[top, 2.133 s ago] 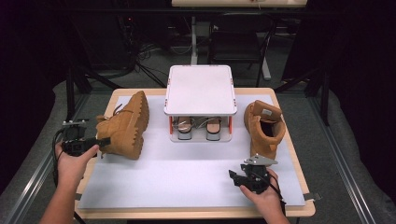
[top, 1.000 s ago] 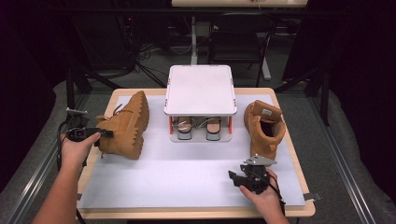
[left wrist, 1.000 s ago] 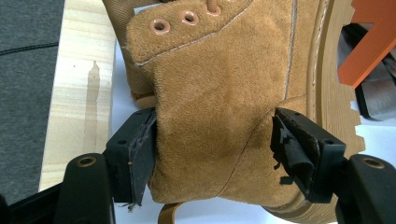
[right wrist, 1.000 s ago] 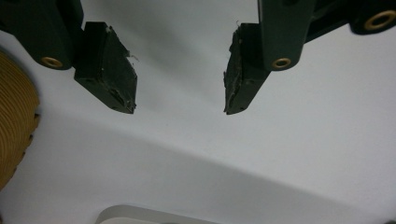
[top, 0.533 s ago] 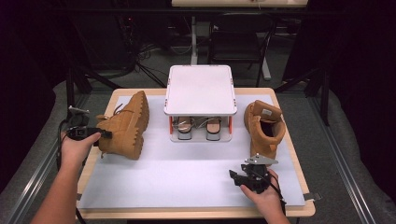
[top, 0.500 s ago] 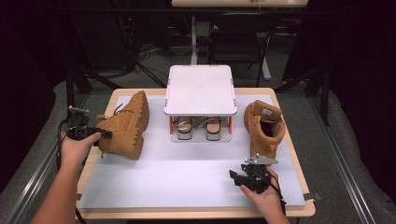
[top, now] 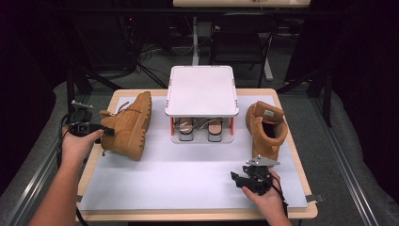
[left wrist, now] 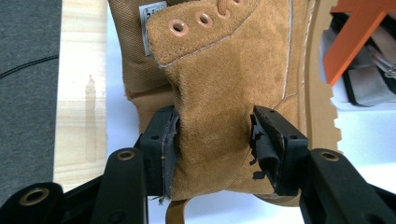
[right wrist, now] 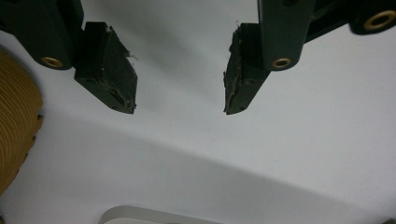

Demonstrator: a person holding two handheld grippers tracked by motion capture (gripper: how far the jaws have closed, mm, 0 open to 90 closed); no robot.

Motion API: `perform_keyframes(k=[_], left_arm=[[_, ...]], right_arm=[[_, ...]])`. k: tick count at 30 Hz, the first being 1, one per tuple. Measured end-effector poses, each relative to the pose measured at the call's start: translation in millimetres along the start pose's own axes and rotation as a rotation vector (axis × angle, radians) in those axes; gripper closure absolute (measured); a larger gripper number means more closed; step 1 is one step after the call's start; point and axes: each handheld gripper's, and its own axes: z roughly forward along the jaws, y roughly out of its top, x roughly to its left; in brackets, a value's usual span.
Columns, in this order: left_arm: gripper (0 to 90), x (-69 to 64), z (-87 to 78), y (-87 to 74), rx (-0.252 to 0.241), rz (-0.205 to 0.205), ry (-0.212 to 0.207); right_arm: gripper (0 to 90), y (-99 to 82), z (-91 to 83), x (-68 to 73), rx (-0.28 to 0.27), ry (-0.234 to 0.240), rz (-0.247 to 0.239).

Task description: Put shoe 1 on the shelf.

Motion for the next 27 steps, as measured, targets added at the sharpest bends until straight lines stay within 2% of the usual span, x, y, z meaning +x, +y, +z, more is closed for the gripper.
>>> perform_keyframes(k=[4, 11, 14, 24, 27], left_arm=[[52.2, -5.6, -2.1, 2.7, 0.002, 0.010, -0.007], [53.1, -16.6, -4.1, 7.6, -0.008, 0.027, -0.053], [55.0, -19.6, -1.3, 8.7, -0.004, 0.032, -0.043], [54.9, -17.8, 4.5, 11.9, -0.002, 0.008, -0.046], [54.9, -18.0, 6.1, 13.2, -0.003, 0.003, -0.076]], right_arm=[[44.0, 0.1, 0.2, 1.0, -0.002, 0.004, -0.005], [44.0, 0.6, -0.9, -0.5, -0.009, 0.006, -0.002], [44.0, 0.5, -1.5, -0.9, -0.008, 0.004, 0.001], [44.0, 0.7, -1.4, -1.0, -0.009, 0.005, 0.001], [44.0, 0.8, -1.6, -0.6, -0.013, 0.008, -0.002]])
